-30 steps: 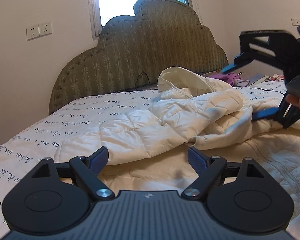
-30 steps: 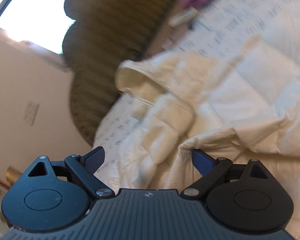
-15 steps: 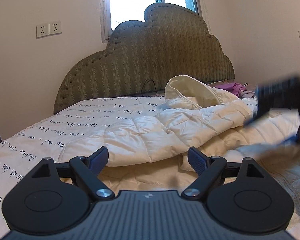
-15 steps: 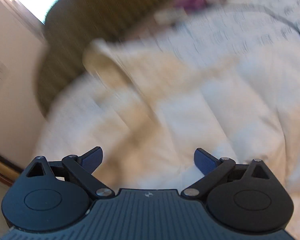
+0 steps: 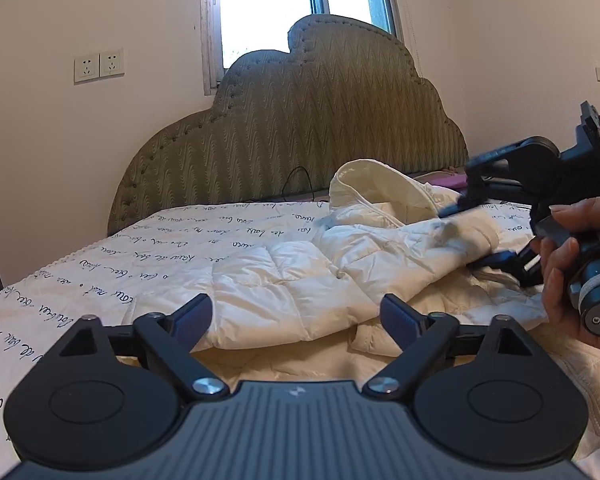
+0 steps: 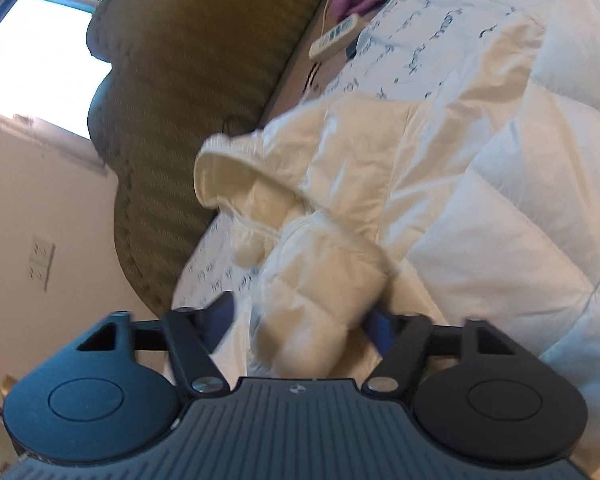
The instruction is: Fold small clothes
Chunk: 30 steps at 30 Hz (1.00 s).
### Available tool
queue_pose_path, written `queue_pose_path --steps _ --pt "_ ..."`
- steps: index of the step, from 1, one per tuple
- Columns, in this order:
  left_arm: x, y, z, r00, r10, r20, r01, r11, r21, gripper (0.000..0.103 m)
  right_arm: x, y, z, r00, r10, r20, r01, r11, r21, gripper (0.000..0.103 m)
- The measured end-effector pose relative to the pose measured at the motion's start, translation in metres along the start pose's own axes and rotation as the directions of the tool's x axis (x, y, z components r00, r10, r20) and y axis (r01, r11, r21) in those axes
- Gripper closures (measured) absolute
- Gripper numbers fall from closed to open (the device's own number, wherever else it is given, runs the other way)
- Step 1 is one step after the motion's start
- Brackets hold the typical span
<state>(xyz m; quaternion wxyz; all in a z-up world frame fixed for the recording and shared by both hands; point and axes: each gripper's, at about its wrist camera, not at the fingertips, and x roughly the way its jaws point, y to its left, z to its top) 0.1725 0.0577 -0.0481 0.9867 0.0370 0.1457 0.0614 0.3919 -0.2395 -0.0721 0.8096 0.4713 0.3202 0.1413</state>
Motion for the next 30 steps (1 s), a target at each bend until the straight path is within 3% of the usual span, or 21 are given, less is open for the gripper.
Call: queue_pose_path --steps 1,2,4,8,14,20,23,25,27,30 --pt "0.0 0.0 0.0 1.0 0.001 0.003 -0.001 1.0 -0.002 0.006 -0.002 0.0 0.001 1.0 -0.008 0.015 0.009 1.0 -0.009 0.072" --pt "-0.001 0.001 0.0 1.0 0.003 0.006 -0.003 1.0 -0.006 0.006 -0.007 -0.002 0.0 0.999 -0.018 0.028 0.019 1.0 -0.021 0.081" --pt "-0.002 0.002 0.0 1.0 0.007 0.012 -0.007 1.0 -0.016 0.006 -0.021 -0.004 0.0 0.998 -0.015 0.068 0.018 0.999 -0.041 0.084" --pt "-0.002 0.005 0.0 1.0 0.018 0.014 -0.018 0.999 -0.036 0.006 -0.06 -0.007 0.004 0.986 -0.001 0.167 0.02 0.994 -0.108 0.084" --pt "-0.002 0.004 0.0 1.0 0.021 0.004 -0.021 0.999 -0.043 0.006 -0.114 -0.019 0.007 0.963 -0.045 0.265 0.099 0.976 -0.194 0.084" --pt "0.01 0.005 0.0 0.998 0.015 -0.067 -0.019 0.998 -0.053 0.006 -0.125 -0.05 0.002 0.958 -0.151 0.244 0.191 0.97 -0.151 0.084" --pt "0.009 0.009 0.001 0.998 0.01 -0.065 -0.015 0.997 -0.078 0.006 -0.124 -0.063 0.001 0.968 -0.149 0.202 0.173 0.979 -0.105 0.078" --pt "0.002 0.01 0.003 1.0 0.006 -0.013 -0.007 0.996 -0.087 0.006 -0.125 -0.068 0.002 0.974 -0.128 0.184 0.144 0.987 -0.074 0.061" --pt "0.001 0.008 0.003 1.0 0.006 -0.001 -0.006 0.997 -0.071 0.005 -0.127 -0.069 0.001 0.972 -0.122 0.201 0.138 0.988 -0.07 0.06" --pt "0.013 0.005 0.001 0.997 0.001 -0.076 -0.004 0.999 -0.046 0.003 -0.129 -0.067 0.001 0.965 -0.126 0.229 0.148 0.985 -0.085 0.061"
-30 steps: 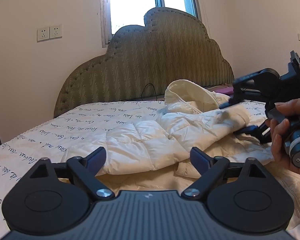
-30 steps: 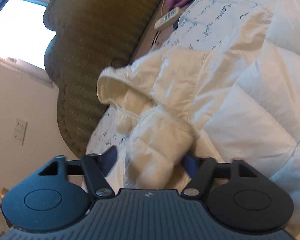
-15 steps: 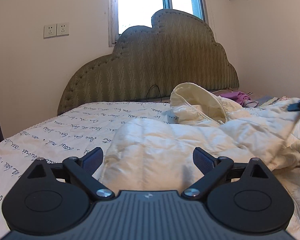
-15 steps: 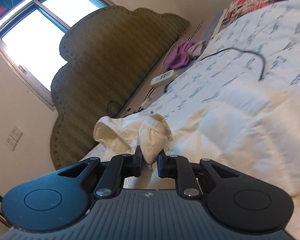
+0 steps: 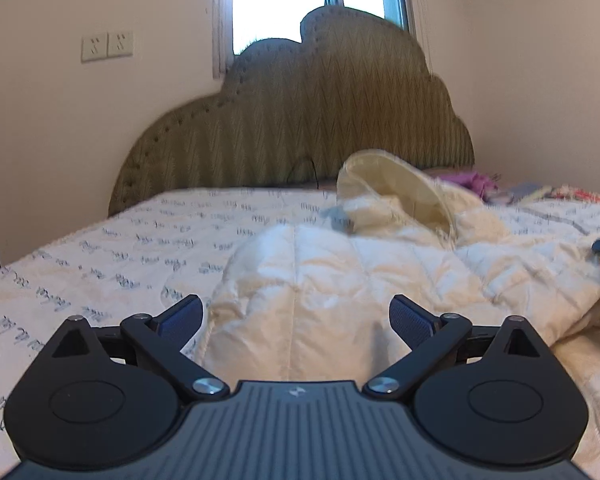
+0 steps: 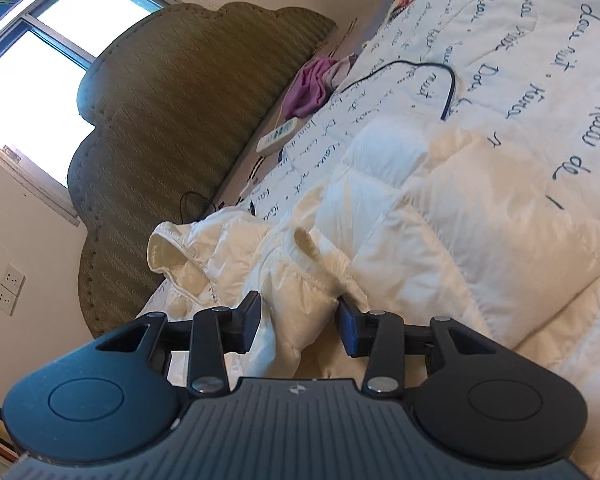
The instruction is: Fold small clothes
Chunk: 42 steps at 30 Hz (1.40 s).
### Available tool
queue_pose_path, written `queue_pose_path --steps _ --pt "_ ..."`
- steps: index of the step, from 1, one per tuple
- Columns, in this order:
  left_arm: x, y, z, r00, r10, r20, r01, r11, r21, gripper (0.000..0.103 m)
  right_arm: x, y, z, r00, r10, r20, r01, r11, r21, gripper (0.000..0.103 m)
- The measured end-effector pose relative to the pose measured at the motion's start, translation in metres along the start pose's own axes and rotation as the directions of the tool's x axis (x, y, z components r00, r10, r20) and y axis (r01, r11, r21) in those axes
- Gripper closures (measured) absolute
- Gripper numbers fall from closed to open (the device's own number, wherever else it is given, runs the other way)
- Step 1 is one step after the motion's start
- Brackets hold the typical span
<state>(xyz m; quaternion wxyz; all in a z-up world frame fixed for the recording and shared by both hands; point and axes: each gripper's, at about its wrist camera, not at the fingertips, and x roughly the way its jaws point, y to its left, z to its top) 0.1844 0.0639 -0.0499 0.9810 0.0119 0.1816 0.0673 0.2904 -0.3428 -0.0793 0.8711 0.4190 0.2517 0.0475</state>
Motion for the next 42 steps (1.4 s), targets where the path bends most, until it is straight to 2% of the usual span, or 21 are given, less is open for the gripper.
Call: queue_pose_path --steps 3,7,9,11,12,14,15,16,21,23,25,28,29,30,32,34,36,38,40,41,42 --pt "0.011 0.004 -0.002 0.997 0.002 -0.079 -0.004 1.0 -0.018 0.003 -0.003 0.006 0.0 0.999 -0.035 0.027 0.036 0.998 -0.045 0.08" --pt "0.012 0.011 -0.003 0.996 -0.002 -0.091 -0.004 0.998 -0.058 0.003 -0.019 0.015 -0.005 0.997 -0.049 0.065 0.057 0.99 -0.129 0.082" --pt "0.012 0.01 -0.003 0.996 0.001 -0.091 -0.006 0.999 -0.049 0.003 -0.025 0.018 -0.008 0.996 -0.07 0.059 0.08 0.981 -0.177 0.081" --pt "0.013 0.008 -0.003 0.996 0.002 -0.09 -0.005 0.999 -0.036 0.003 -0.023 0.015 -0.008 0.992 -0.117 0.035 0.122 0.976 -0.182 0.073" --pt "0.012 0.007 -0.003 0.996 0.001 -0.088 -0.003 1.0 -0.03 0.003 -0.021 0.011 -0.006 0.993 -0.119 0.027 0.121 0.979 -0.164 0.063" --pt "0.01 0.005 -0.003 0.997 -0.006 -0.078 0.004 1.0 -0.022 0.003 -0.018 0.003 -0.001 0.997 -0.076 0.027 0.078 0.992 -0.098 0.06" --pt "0.01 0.005 -0.003 0.997 -0.008 -0.074 0.007 1.0 -0.019 0.003 -0.018 0.0 0.0 0.998 -0.056 0.031 0.058 0.996 -0.073 0.067" --pt "0.01 0.005 -0.003 0.997 -0.009 -0.073 0.008 1.0 -0.017 0.003 -0.017 0.0 0.0 0.998 -0.059 0.028 0.06 0.996 -0.068 0.084" --pt "0.003 0.008 -0.002 0.999 0.002 -0.033 -0.002 1.0 -0.025 0.003 -0.033 0.011 -0.008 0.989 -0.122 0.082 0.134 0.978 -0.159 0.086" --pt "-0.002 0.007 0.0 1.0 0.013 0.006 -0.013 1.0 -0.021 0.003 -0.037 0.014 -0.01 0.984 -0.153 0.094 0.17 0.96 -0.221 0.081" --pt "-0.005 0.006 0.001 0.999 0.006 0.031 -0.006 1.0 -0.009 0.003 -0.038 0.016 -0.01 0.975 -0.204 0.093 0.22 0.945 -0.241 0.063" --pt "-0.008 -0.001 0.001 0.998 -0.039 0.049 0.038 0.999 0.028 0.003 -0.054 0.026 -0.011 0.957 -0.199 0.209 0.25 0.934 -0.257 0.062" --pt "-0.008 -0.004 0.0 0.997 -0.054 0.049 0.052 0.998 0.048 0.003 -0.057 0.035 -0.013 0.949 -0.195 0.249 0.266 0.918 -0.295 0.062" --pt "-0.008 -0.008 -0.001 0.997 -0.069 0.043 0.066 0.995 0.07 0.003 -0.057 0.044 -0.015 0.95 -0.174 0.258 0.259 0.902 -0.345 0.062" --pt "-0.004 -0.015 -0.003 0.996 -0.09 0.013 0.088 0.99 0.114 0.003 -0.05 0.058 -0.023 0.97 -0.127 0.207 0.208 0.874 -0.439 0.058" --pt "0.005 -0.021 -0.006 0.996 -0.077 -0.045 0.083 0.985 0.149 0.003 -0.036 0.066 -0.029 0.985 -0.123 0.118 0.166 0.848 -0.503 0.044" --pt "0.013 -0.021 -0.008 0.993 -0.078 -0.092 0.091 0.985 0.149 0.002 -0.013 0.065 -0.034 0.97 -0.238 0.049 0.228 0.819 -0.527 0.04" --pt "0.015 -0.017 -0.008 0.99 -0.089 -0.11 0.103 0.986 0.129 0.0 -0.006 0.059 -0.038 0.948 -0.315 0.049 0.294 0.806 -0.513 0.04" --pt "0.016 -0.016 -0.009 0.989 -0.088 -0.118 0.103 0.987 0.123 0.0 -0.017 0.064 -0.046 0.955 -0.286 0.083 0.286 0.8 -0.527 0.039" --pt "0.016 -0.017 -0.01 0.989 -0.086 -0.122 0.101 0.987 0.128 0.0 -0.022 0.069 -0.052 0.957 -0.273 0.098 0.279 0.78 -0.559 0.038" --pt "0.017 -0.018 -0.01 0.989 -0.082 -0.127 0.099 0.986 0.137 0.0 -0.024 0.074 -0.058 0.957 -0.271 0.103 0.277 0.751 -0.599 0.031"
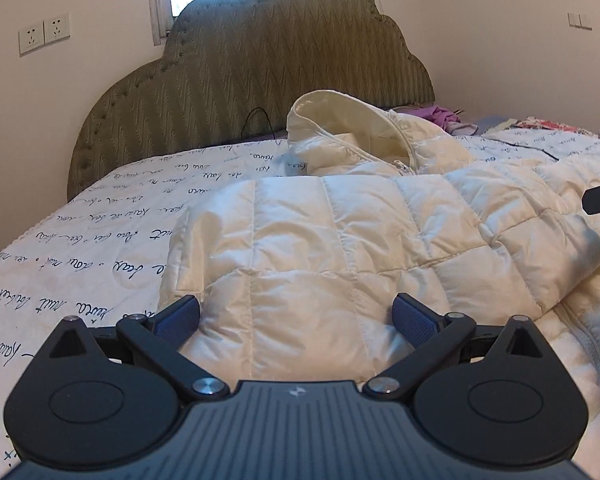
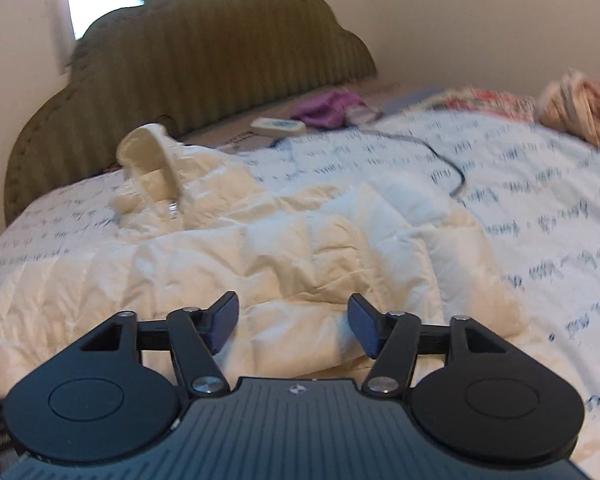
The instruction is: Fold small clothes
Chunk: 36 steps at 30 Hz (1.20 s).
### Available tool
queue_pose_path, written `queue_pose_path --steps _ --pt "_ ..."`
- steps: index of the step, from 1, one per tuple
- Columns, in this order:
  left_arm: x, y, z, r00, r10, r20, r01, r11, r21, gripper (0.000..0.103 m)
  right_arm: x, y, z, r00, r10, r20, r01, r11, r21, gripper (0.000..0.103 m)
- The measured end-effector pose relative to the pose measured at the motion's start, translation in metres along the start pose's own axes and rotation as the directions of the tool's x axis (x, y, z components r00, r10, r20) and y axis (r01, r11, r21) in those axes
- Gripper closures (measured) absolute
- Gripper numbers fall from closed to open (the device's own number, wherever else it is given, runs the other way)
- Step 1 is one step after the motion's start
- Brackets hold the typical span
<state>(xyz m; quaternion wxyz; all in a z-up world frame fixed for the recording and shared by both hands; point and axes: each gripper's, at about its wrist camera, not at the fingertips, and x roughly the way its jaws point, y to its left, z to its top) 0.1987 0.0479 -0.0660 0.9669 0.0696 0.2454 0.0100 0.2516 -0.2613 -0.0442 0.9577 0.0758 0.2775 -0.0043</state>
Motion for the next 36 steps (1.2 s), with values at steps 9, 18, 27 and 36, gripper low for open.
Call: queue_pose_path --steps 9,18,27,36 --pt "0.004 -0.003 0.0 1.0 0.006 -0.025 -0.006 1.0 0.019 0.0 -0.035 -0.001 -0.02 0.996 -0.026 -0.084 0.018 0.996 -0.092 0.005" --pt "0.006 -0.005 0.002 0.999 0.01 -0.037 -0.009 1.0 0.023 0.0 -0.061 -0.019 -0.085 0.982 -0.084 -0.167 0.043 0.97 -0.238 0.0" --pt "0.009 -0.003 0.002 0.999 0.001 -0.052 0.0 1.0 0.008 0.0 -0.067 -0.027 -0.108 0.998 -0.049 -0.043 0.04 0.981 -0.19 0.0" --pt "0.013 -0.01 0.004 0.997 0.024 -0.073 -0.02 0.999 0.049 0.0 -0.069 -0.032 -0.107 0.999 -0.029 -0.026 0.025 0.986 -0.165 0.0"
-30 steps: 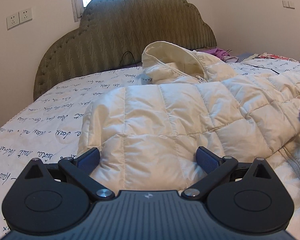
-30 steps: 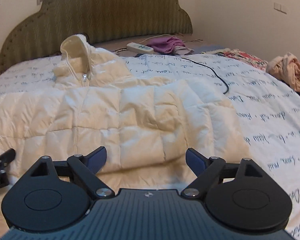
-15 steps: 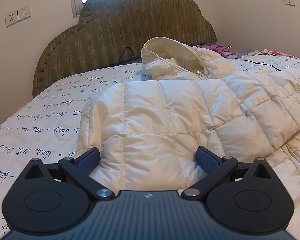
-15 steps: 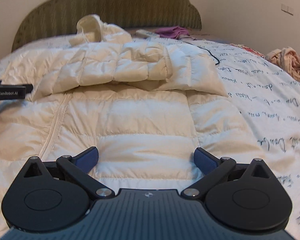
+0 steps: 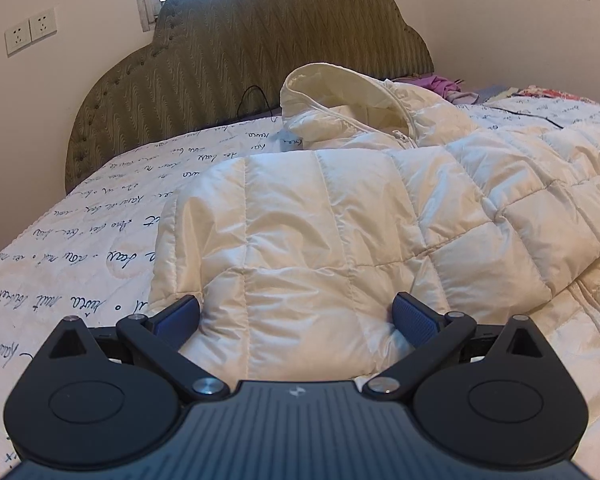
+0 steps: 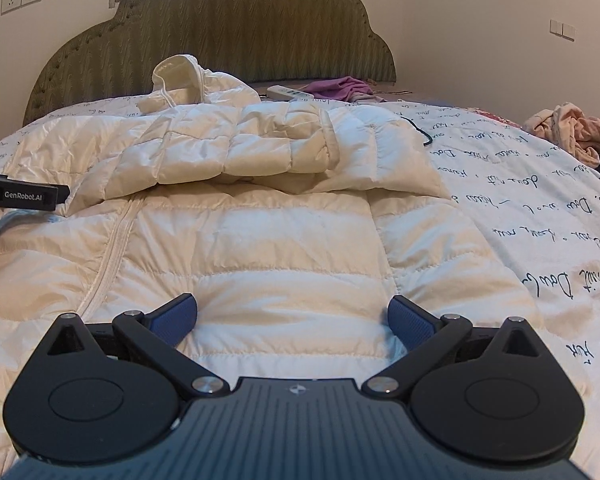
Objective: Fold small clothes
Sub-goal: 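Open the right gripper and smooth the folded top section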
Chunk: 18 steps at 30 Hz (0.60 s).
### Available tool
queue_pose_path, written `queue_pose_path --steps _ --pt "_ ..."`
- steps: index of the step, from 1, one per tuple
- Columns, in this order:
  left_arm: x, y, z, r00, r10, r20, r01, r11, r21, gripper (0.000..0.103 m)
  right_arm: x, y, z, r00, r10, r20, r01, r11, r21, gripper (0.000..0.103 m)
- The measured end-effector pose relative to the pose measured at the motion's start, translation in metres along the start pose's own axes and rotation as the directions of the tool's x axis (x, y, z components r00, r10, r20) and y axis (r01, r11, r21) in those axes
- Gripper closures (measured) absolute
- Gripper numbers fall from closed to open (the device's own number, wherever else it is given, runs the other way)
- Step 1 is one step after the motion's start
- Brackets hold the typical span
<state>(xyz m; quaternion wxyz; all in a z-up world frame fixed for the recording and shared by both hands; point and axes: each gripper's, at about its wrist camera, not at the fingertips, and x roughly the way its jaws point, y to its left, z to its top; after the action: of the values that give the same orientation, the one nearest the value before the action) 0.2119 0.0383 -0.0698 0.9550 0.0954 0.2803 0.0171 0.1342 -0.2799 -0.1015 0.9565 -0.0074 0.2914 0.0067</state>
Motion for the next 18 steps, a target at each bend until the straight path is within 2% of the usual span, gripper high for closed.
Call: queue_pose_path --steps 5,11,13,16,18 --pt "-0.032 0.001 -0.004 1.0 0.024 -0.013 -0.024 1.0 0.02 0.0 -0.001 -0.003 0.0 1.0 0.013 0.004 -0.013 1.0 0.017 0.0" --pt "-0.085 -0.004 -0.023 0.999 -0.03 -0.037 0.03 1.0 0.001 0.0 -0.001 -0.003 -0.001 1.0 0.018 0.006 -0.018 1.0 0.023 0.0" --pt "-0.09 -0.007 -0.034 0.997 -0.052 -0.049 0.052 0.999 0.001 0.0 -0.002 -0.002 -0.001 1.0 0.014 0.004 -0.014 1.0 0.018 0.0" --pt "-0.083 -0.014 -0.046 0.996 -0.026 -0.084 0.028 0.999 0.024 0.0 -0.002 -0.001 -0.001 1.0 0.009 0.0 -0.009 1.0 0.009 0.0" --pt "-0.082 -0.014 -0.049 0.996 -0.028 -0.082 0.03 0.999 0.016 0.0 -0.003 0.0 -0.002 1.0 0.006 -0.002 -0.006 1.0 0.002 0.0"
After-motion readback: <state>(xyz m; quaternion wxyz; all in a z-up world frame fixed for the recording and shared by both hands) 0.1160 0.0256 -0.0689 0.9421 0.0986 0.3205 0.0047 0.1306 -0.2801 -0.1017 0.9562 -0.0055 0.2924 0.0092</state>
